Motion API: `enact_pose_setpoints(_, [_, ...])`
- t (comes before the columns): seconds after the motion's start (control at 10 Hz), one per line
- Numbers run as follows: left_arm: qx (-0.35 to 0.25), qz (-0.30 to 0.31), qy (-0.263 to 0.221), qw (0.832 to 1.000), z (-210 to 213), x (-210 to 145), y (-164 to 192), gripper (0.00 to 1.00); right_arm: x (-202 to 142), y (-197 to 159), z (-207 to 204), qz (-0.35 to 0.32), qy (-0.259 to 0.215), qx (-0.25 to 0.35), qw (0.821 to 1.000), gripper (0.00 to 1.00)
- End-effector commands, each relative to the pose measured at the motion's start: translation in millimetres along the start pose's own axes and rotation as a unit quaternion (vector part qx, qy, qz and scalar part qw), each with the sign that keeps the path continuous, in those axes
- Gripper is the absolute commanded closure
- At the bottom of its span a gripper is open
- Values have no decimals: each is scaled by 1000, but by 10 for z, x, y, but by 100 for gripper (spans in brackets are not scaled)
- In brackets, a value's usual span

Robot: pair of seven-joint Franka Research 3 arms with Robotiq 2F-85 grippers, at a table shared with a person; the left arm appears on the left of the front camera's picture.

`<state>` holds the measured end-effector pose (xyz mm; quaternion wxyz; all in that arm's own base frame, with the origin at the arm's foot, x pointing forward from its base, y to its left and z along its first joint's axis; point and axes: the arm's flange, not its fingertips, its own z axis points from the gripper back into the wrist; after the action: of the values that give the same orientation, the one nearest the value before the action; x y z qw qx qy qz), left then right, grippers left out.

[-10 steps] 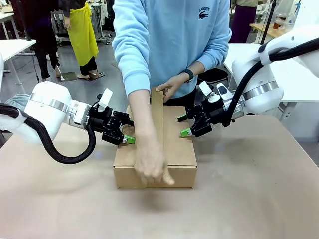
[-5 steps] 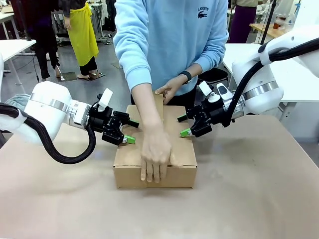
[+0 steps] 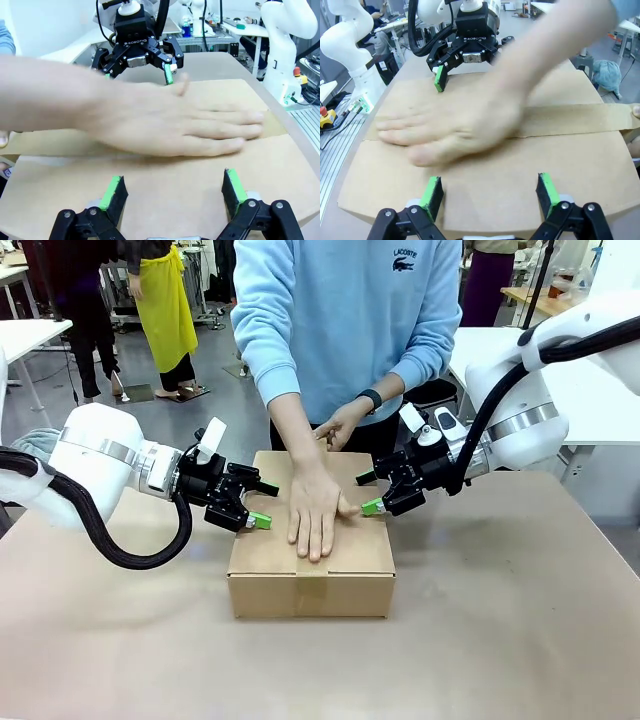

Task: Pack the gift set into the box.
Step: Press and hold the closed box until the human finishes sealing it.

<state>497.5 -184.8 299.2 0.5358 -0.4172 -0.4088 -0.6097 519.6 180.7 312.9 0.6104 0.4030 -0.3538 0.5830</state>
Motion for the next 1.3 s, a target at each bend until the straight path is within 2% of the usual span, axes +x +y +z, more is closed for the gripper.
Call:
enact_pose_setpoints(0.0, [-1,2,2,1000,-9,-23,-16,0,-6,12,-29,0,7,-5,1000,0])
enact_pose_setpoints(1.2, [-1,2,2,1000,-9,-23,-16,0,-6,12,-29,0,7,-5,1000,0])
